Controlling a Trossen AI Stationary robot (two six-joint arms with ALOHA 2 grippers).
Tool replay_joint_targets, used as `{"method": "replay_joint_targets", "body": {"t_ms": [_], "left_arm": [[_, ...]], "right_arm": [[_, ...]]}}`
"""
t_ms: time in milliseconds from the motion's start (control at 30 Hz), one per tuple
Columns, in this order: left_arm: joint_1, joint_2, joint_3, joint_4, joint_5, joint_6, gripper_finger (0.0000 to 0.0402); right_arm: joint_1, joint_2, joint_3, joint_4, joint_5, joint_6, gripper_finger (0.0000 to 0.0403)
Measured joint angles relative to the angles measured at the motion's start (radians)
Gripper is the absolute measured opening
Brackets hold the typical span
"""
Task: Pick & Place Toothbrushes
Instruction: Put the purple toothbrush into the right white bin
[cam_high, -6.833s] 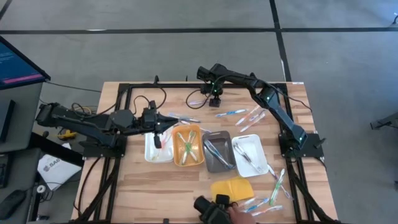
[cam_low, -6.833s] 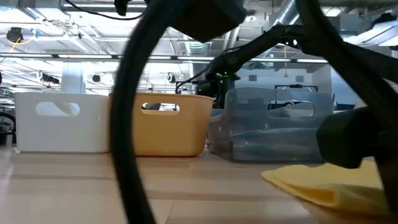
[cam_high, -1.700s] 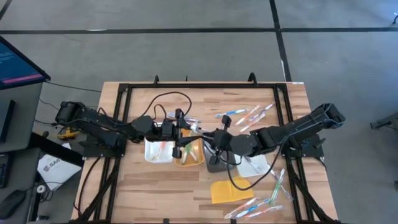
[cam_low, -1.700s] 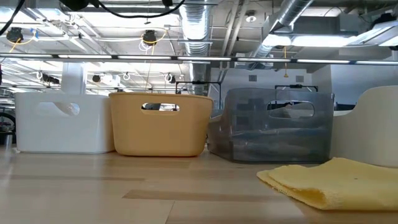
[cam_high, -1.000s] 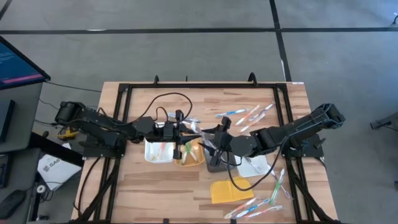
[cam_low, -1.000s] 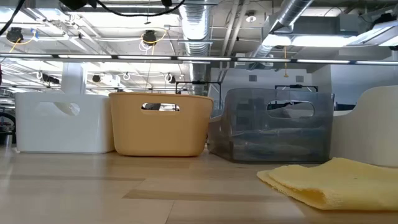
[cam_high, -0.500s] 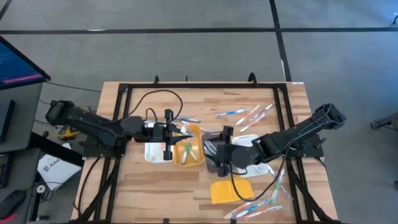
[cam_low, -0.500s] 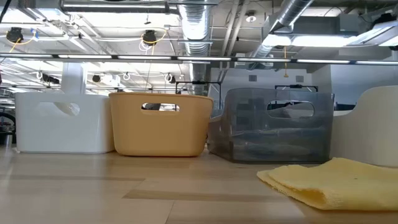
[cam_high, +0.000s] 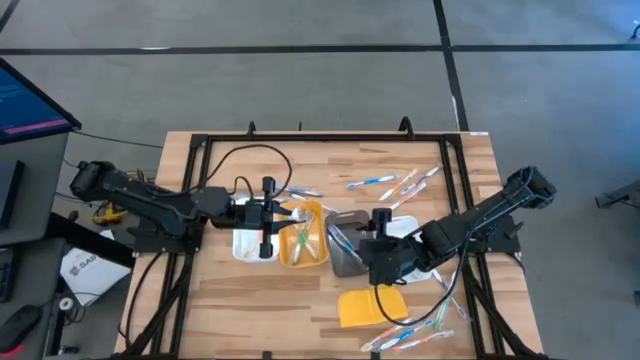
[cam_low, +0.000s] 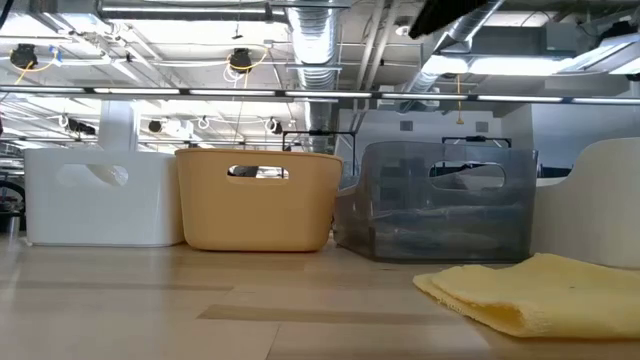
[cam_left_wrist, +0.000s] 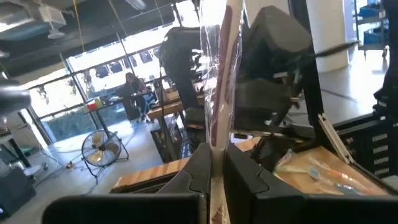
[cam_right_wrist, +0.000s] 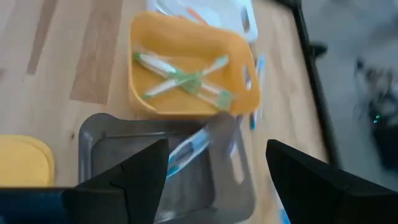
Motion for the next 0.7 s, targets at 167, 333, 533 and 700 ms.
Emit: {"method": "replay_joint_targets", "body": {"t_ms": [167, 333, 533, 700], "left_arm": [[-0.056, 0.0, 0.0, -0.021, -0.107, 0.11, 0.001], [-0.138, 0.025, 0.0, -0.029, -0.249, 0.268, 0.001], [-0.199, 0.084, 0.007, -0.019, -0.438, 0.481, 0.001], [-0.194, 0.116, 0.009, -0.009, -0.461, 0.564, 0.001]], "right_arm": [[-0.04, -0.05, 0.0, -0.084, -0.003, 0.17, 0.0265], [-0.066, -0.115, 0.0, -0.06, -0.07, 0.225, 0.0265], [-0.082, -0.187, -0.05, 0.052, -0.08, 0.249, 0.0265], [-0.126, -0.285, -0.197, 0.286, -0.219, 0.241, 0.0265]]}}
